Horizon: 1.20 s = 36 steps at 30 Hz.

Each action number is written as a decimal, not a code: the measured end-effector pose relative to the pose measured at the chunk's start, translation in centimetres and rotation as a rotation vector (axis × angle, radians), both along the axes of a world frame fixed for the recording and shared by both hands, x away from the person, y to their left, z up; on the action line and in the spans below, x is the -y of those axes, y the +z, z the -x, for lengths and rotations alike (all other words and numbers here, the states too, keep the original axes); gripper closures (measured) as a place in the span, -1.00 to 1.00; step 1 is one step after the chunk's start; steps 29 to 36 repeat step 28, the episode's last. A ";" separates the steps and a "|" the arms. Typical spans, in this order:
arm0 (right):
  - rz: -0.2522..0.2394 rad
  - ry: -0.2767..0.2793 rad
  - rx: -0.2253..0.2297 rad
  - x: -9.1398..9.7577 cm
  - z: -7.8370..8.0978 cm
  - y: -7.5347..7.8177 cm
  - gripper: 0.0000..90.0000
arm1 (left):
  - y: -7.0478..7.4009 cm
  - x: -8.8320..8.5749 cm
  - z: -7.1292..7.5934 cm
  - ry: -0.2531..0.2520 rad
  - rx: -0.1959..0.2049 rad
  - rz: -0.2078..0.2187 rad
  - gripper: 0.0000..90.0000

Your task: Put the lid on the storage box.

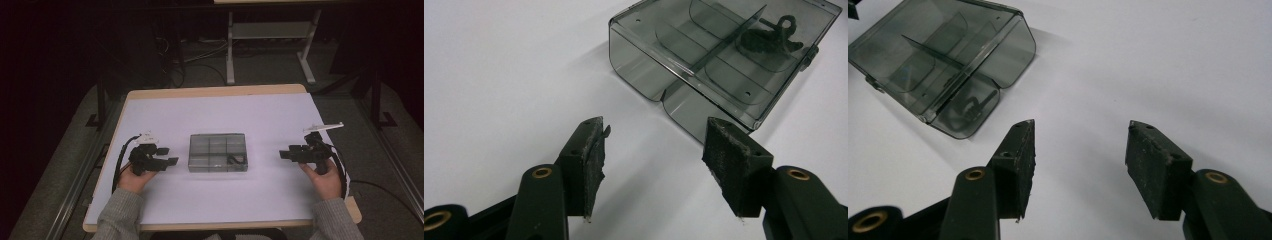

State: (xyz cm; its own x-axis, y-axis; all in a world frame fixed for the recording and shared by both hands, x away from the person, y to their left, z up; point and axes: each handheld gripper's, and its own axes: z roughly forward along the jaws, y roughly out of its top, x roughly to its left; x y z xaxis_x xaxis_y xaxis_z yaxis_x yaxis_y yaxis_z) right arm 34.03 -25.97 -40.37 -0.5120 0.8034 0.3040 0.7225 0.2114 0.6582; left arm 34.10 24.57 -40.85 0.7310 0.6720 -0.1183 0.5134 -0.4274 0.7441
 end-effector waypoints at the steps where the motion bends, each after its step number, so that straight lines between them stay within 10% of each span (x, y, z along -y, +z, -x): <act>1: 0.002 -0.005 -0.001 0.1 0.0 -0.1 -0.01 | 0.0 0.0 0.0 -0.001 0.001 -0.001 -0.07; 36: -0.011 -0.040 -0.007 2.2 0.1 -1.0 -0.05 | -0.5 0.1 -0.3 -0.004 -0.024 -0.010 -0.19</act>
